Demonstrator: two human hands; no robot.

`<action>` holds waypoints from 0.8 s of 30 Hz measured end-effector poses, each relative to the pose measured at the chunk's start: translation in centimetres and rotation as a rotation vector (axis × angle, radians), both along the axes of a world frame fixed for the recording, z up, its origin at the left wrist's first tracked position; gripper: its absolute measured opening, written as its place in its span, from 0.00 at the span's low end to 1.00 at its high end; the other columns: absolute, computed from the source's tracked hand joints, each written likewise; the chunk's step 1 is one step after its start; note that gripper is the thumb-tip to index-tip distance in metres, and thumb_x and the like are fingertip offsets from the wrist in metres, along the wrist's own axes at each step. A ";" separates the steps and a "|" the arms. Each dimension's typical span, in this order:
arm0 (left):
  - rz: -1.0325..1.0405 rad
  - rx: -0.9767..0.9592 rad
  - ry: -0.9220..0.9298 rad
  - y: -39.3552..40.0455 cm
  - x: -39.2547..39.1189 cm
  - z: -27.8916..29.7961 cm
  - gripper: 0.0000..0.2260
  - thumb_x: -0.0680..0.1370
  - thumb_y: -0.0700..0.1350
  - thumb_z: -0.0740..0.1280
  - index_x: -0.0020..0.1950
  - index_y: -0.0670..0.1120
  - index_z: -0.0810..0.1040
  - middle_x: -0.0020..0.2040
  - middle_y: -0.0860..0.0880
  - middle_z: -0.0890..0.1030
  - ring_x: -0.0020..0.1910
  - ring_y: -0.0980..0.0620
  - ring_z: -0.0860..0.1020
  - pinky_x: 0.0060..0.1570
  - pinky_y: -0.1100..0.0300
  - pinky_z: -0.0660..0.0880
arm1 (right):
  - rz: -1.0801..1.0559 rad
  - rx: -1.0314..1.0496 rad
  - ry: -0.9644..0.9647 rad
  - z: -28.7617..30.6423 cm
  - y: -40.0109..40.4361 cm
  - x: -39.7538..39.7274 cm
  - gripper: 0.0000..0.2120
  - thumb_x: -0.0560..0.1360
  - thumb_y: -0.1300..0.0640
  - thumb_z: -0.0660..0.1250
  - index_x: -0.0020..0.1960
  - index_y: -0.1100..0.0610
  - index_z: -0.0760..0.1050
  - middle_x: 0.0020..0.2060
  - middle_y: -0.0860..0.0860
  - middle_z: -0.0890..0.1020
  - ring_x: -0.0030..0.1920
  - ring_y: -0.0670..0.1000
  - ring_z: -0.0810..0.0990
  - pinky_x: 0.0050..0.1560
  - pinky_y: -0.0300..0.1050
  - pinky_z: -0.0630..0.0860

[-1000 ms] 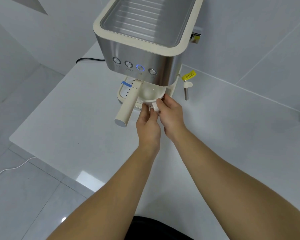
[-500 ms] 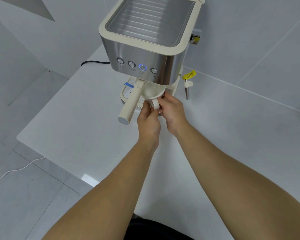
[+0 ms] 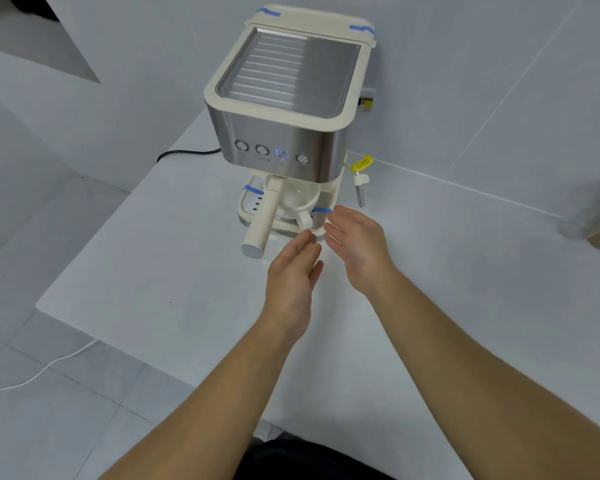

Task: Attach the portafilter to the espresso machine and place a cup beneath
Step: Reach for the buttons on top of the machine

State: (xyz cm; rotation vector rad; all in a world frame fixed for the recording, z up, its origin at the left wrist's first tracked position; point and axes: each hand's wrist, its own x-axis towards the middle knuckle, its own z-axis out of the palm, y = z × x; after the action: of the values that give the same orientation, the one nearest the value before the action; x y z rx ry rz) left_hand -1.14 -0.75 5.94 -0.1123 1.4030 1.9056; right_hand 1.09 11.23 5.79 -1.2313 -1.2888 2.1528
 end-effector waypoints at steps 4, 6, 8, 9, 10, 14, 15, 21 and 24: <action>-0.046 0.075 0.016 -1.8 -0.9 2.8 0.10 0.79 0.40 0.67 0.59 0.46 0.81 0.55 0.48 0.86 0.56 0.52 0.83 0.54 0.57 0.78 | -0.032 0.006 0.060 3.6 -0.9 1.8 0.06 0.77 0.62 0.67 0.46 0.54 0.81 0.45 0.54 0.84 0.49 0.52 0.84 0.56 0.46 0.78; -0.075 0.081 0.062 -2.6 -1.7 4.2 0.08 0.78 0.41 0.67 0.56 0.47 0.83 0.55 0.46 0.86 0.55 0.50 0.83 0.52 0.57 0.78 | -0.036 0.026 0.077 5.3 -1.0 2.4 0.05 0.77 0.61 0.67 0.50 0.56 0.80 0.47 0.53 0.86 0.52 0.52 0.85 0.57 0.45 0.78; -0.114 0.103 0.125 -3.4 -2.8 5.7 0.08 0.79 0.41 0.66 0.55 0.47 0.83 0.53 0.46 0.86 0.55 0.49 0.84 0.52 0.58 0.78 | -0.041 0.064 0.093 7.0 -1.2 2.7 0.06 0.78 0.59 0.67 0.54 0.57 0.80 0.48 0.53 0.86 0.52 0.51 0.85 0.56 0.45 0.79; -0.133 0.109 0.172 -3.8 -3.5 6.5 0.08 0.79 0.41 0.66 0.55 0.47 0.83 0.52 0.47 0.87 0.55 0.49 0.84 0.53 0.57 0.78 | -0.047 0.103 0.092 7.9 -1.3 2.7 0.06 0.78 0.58 0.67 0.53 0.56 0.81 0.48 0.52 0.87 0.51 0.51 0.86 0.55 0.44 0.80; -0.148 0.106 0.230 -4.2 -4.3 7.1 0.08 0.79 0.41 0.66 0.54 0.47 0.83 0.52 0.47 0.87 0.55 0.49 0.84 0.54 0.57 0.78 | -0.045 0.153 0.083 8.7 -1.3 2.6 0.05 0.78 0.57 0.68 0.51 0.55 0.82 0.48 0.52 0.87 0.51 0.51 0.86 0.55 0.44 0.80; -0.225 0.049 0.559 -5.4 -8.3 9.6 0.10 0.75 0.44 0.68 0.49 0.57 0.86 0.51 0.52 0.87 0.55 0.54 0.83 0.54 0.61 0.78 | 0.002 0.495 -0.023 11.3 -1.0 2.1 0.07 0.77 0.55 0.67 0.52 0.51 0.84 0.50 0.48 0.86 0.53 0.47 0.84 0.56 0.41 0.78; -0.239 0.023 0.644 -5.5 -9.4 10.1 0.10 0.74 0.45 0.68 0.48 0.59 0.85 0.51 0.55 0.87 0.54 0.57 0.83 0.51 0.65 0.78 | 0.028 0.597 -0.056 11.8 -0.8 1.9 0.09 0.77 0.54 0.67 0.55 0.50 0.83 0.49 0.44 0.86 0.51 0.41 0.83 0.53 0.36 0.78; -0.275 -0.212 1.095 -4.9 -16.3 11.3 0.11 0.77 0.46 0.68 0.58 0.55 0.82 0.55 0.61 0.83 0.57 0.61 0.80 0.55 0.65 0.74 | 0.216 1.154 -0.270 14.4 -0.3 -0.7 0.17 0.78 0.53 0.65 0.66 0.52 0.78 0.60 0.46 0.81 0.58 0.46 0.77 0.53 0.27 0.66; -0.341 -0.306 1.393 -4.2 -18.9 12.1 0.14 0.78 0.46 0.67 0.63 0.53 0.80 0.59 0.61 0.79 0.59 0.64 0.75 0.51 0.79 0.67 | 0.370 1.407 -0.339 14.9 -0.4 -2.4 0.19 0.78 0.57 0.66 0.68 0.58 0.75 0.67 0.54 0.78 0.65 0.56 0.75 0.62 0.35 0.65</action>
State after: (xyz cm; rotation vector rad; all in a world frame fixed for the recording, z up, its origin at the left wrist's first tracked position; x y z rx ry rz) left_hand -20.04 -4.91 18.01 1.4512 2.3219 1.3664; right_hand -1.33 10.82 20.66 -0.6926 -2.5580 0.6354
